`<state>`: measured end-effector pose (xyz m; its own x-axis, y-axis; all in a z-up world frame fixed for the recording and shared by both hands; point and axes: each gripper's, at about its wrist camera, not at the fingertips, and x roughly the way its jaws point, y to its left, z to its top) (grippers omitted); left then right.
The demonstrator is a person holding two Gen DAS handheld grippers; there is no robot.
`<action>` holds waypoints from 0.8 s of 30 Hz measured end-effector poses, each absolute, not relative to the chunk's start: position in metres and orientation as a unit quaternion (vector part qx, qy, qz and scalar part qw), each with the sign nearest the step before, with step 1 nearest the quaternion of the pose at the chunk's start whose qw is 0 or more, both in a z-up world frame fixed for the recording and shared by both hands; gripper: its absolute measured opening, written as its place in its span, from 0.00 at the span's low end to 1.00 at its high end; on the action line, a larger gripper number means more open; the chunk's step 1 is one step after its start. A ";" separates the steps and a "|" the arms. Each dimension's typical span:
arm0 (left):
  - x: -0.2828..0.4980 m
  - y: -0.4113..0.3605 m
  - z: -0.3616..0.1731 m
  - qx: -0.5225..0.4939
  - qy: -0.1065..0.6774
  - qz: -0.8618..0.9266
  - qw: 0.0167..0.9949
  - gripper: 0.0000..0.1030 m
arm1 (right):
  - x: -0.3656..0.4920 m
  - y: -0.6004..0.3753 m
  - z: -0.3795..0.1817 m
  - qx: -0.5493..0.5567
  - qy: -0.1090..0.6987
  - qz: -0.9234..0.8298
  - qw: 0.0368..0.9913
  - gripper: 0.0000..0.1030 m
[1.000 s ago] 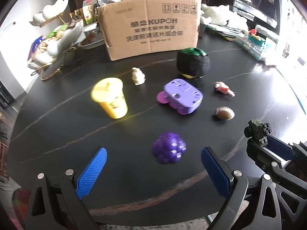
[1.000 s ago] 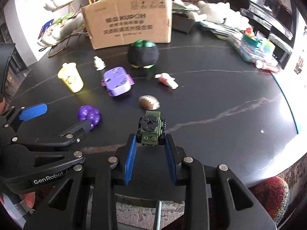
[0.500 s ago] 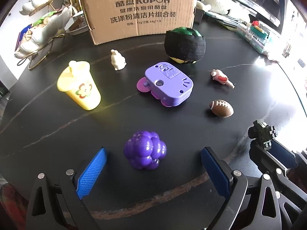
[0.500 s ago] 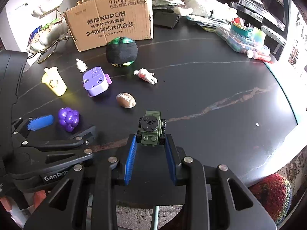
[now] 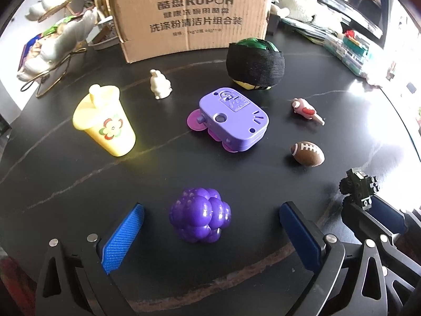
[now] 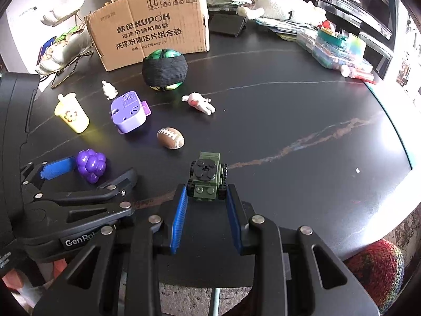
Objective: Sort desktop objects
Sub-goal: 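Close the left gripper on the purple grape ball while the right gripper holds the tank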
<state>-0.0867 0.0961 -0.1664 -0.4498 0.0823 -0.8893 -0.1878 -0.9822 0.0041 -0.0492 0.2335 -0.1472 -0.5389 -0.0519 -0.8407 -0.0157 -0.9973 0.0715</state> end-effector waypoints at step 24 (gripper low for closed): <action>-0.087 0.098 -0.155 -0.509 0.034 0.854 0.105 0.37 | -0.048 0.223 -0.141 0.470 -0.032 -0.882 0.031 0.26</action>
